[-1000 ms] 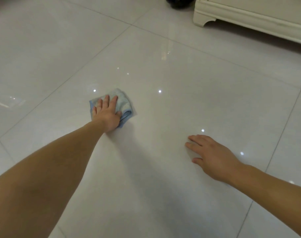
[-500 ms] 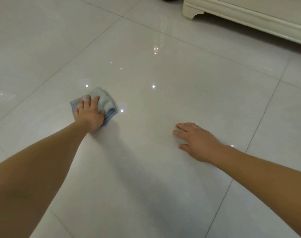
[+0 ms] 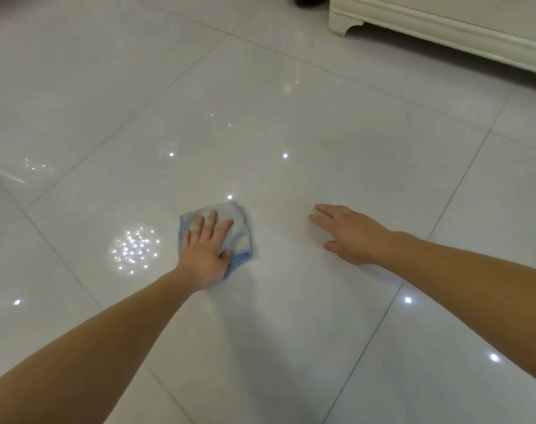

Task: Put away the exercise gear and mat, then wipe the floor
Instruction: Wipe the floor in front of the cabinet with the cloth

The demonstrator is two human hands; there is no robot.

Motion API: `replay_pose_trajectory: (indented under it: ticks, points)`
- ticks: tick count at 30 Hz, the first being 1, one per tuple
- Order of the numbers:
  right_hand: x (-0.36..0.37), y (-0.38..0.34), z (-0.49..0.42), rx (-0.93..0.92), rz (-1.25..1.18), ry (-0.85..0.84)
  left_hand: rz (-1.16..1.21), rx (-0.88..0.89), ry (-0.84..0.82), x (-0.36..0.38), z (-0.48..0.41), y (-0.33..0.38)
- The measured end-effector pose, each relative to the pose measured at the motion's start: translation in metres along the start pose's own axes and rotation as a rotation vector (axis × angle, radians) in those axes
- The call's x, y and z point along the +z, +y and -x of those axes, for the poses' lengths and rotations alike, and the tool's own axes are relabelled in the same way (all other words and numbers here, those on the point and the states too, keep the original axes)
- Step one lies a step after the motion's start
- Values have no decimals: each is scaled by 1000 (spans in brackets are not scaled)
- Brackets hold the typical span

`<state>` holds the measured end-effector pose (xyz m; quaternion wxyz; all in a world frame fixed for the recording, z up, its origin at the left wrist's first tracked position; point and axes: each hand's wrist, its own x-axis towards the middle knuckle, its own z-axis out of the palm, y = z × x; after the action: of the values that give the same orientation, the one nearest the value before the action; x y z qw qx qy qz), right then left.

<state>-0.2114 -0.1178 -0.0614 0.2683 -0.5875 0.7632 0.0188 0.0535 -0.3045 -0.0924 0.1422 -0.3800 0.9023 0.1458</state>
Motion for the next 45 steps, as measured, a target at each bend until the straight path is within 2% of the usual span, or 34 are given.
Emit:
replay_pose_trajectory:
  ticks: [8, 17, 22, 28, 45]
  points:
    - [5, 35, 66, 61, 15, -9, -80, 263, -61, 27, 44, 73]
    - [27, 85, 150, 148, 34, -20, -203, 657, -126, 55, 70, 160]
    - [42, 112, 187, 225, 14, -5, -230, 783, -139, 65, 68, 216]
    - [56, 147, 228, 367, -31, 45, -239, 848, -128, 69, 58, 271]
    - [52, 241, 253, 645, -238, 320, -300, 699, -170, 38, -71, 435]
